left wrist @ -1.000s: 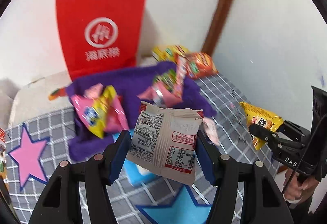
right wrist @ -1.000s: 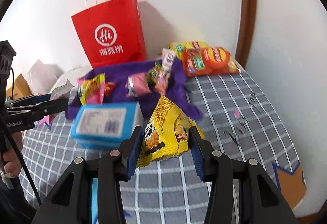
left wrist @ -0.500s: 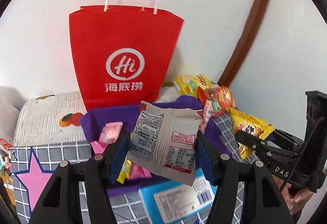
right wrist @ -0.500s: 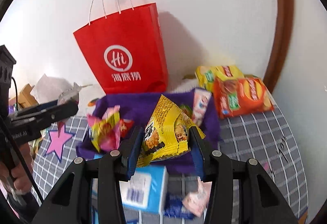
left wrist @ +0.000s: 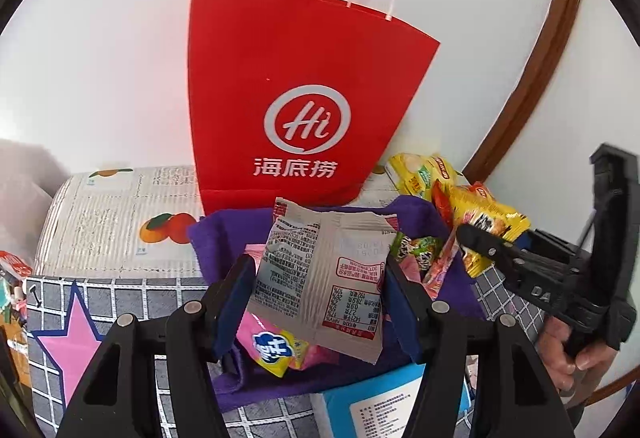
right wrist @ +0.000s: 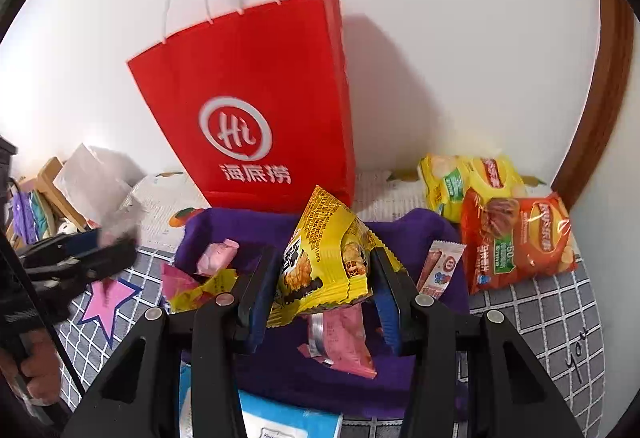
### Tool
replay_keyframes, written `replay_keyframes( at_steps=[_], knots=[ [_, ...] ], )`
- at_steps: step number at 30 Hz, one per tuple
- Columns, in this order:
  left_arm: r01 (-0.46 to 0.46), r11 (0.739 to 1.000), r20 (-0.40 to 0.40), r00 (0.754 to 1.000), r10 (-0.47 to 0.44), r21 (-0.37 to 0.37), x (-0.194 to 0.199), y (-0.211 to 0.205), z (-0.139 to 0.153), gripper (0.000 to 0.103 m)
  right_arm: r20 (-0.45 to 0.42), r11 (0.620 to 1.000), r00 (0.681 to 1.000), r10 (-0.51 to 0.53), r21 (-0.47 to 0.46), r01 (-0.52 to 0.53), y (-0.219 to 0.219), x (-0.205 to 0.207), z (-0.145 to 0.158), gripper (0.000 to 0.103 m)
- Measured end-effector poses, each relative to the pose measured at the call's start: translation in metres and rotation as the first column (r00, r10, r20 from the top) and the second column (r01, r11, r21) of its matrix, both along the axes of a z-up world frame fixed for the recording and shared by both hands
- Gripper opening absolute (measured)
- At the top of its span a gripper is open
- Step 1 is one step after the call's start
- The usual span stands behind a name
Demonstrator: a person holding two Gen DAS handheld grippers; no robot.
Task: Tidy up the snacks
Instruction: 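Carry the yellow chip bag and white packet over the purple towel with both tools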
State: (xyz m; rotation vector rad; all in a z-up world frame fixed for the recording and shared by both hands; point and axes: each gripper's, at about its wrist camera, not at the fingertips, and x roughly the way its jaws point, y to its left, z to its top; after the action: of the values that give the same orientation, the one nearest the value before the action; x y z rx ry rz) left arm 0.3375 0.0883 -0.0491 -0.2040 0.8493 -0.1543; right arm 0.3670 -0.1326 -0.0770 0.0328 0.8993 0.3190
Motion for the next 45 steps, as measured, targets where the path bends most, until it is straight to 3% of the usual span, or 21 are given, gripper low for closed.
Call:
replay_keyframes(
  at_steps=[16,23,45],
  knots=[
    [-0.029,0.999,-0.021,0.999,0.029,-0.016,0.002,0.006,-0.006,0.061,-0.171,0.996,0.985,-0.021,-0.09,0.006,-0.017,0.021,-0.046,0.046],
    [-0.021,1.0,-0.021,1.0,0.021,-0.012,0.001,0.001,-0.006,0.061,-0.206,0.991,0.979,-0.01,-0.135,-0.018,-0.01,0.024,-0.06,0.046],
    [-0.018,1.0,-0.029,0.999,0.018,-0.006,0.001,-0.004,-0.008,0.061,-0.286,0.988,0.958,-0.01,-0.153,-0.036,0.003,0.029,-0.089,0.046]
  ],
)
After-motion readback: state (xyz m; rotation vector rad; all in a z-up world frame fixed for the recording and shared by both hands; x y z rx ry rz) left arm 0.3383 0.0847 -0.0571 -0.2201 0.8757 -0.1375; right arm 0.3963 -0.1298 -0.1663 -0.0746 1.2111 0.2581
